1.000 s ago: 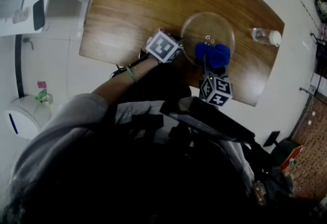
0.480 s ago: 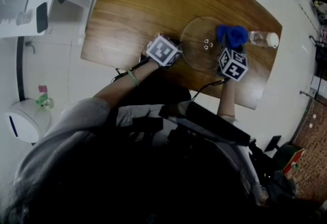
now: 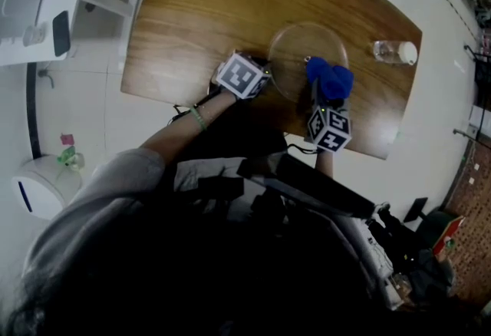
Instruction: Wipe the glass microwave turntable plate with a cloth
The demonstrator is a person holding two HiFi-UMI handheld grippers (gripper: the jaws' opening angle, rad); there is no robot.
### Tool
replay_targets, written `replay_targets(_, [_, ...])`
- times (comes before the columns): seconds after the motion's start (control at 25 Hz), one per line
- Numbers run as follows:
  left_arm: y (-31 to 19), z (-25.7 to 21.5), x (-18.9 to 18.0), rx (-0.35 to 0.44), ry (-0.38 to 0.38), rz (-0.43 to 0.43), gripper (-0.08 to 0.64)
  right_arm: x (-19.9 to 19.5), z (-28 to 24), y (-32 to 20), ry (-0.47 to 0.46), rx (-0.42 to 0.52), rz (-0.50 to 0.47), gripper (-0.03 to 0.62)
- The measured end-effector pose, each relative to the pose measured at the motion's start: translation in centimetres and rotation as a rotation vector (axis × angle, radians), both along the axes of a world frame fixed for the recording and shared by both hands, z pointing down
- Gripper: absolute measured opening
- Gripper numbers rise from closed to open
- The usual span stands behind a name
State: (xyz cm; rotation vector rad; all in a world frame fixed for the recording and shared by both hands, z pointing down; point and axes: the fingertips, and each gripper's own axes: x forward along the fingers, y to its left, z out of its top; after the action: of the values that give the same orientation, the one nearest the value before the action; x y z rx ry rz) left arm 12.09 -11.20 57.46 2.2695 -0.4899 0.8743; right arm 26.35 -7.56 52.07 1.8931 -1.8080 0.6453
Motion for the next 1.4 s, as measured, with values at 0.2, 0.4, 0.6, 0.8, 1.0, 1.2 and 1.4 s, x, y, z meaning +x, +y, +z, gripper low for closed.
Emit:
replay_targets(0.2, [-0.2,0.1,-0.3,-0.008,-0.009,-0.008,0.026,-4.1,1.3,7.9,-0.076,-0.066,-0.04,0.198])
replay_targets(0.4, [-0.1,-0.1,0.0,-0.009,-0.001,-0.005,0.026,-2.8,-0.4,5.8,-0.036,-0.05,-0.041,0.198])
replay_targets(0.6, [-0.2,0.0,0.0,0.009,-0.01,-0.009,0.026,2.6,-1.5,0.5,0.086,-0.002,-0.02,0.198])
replay_targets(0.8, [-0.1,0.1,0.0,0.018,-0.012,-0.01,0.026,8.3,-1.5,-4.0,0.155,-0.003,0.056,0.198])
replay_targets(1.0, [-0.1,0.1,0.2,0.035,-0.013,-0.009,0.026,9.1,-0.4,-3.0,0.135,-0.019,0.08,0.198])
replay_targets(1.2, [-0.2,0.2,-0.2,0.029,-0.019,-0.019,0.026,5.9,0.7,2.1,0.084,-0.023,0.108,0.198])
replay_targets(1.4, [-0.1,0.2,-0.1,0.012,-0.013,-0.018,0.026,3.2,1.0,6.2,0.013,-0.031,0.145,0.198])
